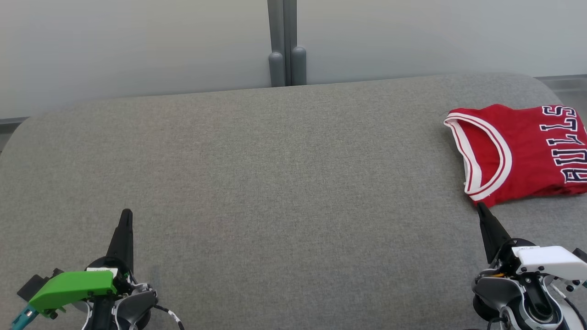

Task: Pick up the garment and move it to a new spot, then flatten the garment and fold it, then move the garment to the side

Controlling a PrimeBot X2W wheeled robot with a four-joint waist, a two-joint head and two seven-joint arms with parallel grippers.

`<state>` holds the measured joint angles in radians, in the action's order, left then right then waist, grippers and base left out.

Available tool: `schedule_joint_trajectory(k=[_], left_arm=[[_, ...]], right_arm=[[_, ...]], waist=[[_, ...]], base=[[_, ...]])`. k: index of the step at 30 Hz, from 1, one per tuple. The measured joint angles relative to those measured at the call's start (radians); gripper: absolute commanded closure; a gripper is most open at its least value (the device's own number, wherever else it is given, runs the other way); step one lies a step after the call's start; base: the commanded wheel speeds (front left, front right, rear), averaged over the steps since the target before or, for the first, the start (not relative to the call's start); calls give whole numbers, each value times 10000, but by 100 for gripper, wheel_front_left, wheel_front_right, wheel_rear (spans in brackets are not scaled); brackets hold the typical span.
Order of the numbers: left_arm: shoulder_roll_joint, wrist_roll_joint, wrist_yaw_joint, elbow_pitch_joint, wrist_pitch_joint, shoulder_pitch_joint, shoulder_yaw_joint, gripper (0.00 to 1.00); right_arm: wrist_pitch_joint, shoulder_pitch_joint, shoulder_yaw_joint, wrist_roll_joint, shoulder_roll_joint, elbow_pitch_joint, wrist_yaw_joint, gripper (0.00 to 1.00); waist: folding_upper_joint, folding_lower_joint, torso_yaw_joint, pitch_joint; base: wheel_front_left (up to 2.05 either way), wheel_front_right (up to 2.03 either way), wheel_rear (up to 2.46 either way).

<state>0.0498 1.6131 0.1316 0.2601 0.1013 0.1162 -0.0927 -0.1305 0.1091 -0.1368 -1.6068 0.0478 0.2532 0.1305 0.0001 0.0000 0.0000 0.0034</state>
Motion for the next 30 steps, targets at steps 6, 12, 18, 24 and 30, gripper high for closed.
schedule_joint_trajectory(k=[6, 12, 18, 24, 30], left_arm=[[0, 0, 0, 0, 0, 0, 0, 100], [0, 0, 0, 0, 0, 1, 0, 100], [0, 0, 0, 0, 0, 1, 0, 100], [-2, 0, 0, 0, 0, 1, 2, 100], [-2, 0, 0, 0, 0, 2, 2, 100]], right_arm=[[-2, 1, 0, -4, 0, 0, 0, 100], [-2, 1, 0, -6, 0, 0, 0, 100], [-2, 1, 0, -8, 0, 0, 0, 100], [-2, 2, 0, -8, 0, 0, 0, 100], [0, 2, 0, -8, 0, 0, 0, 100]], waist=[[0, 0, 0, 0], [0, 0, 0, 0], [0, 0, 0, 0], [0, 0, 0, 0], [0, 0, 0, 0]], base=[[0, 0, 0], [0, 0, 0], [0, 0, 0], [0, 0, 0], [0, 0, 0]])
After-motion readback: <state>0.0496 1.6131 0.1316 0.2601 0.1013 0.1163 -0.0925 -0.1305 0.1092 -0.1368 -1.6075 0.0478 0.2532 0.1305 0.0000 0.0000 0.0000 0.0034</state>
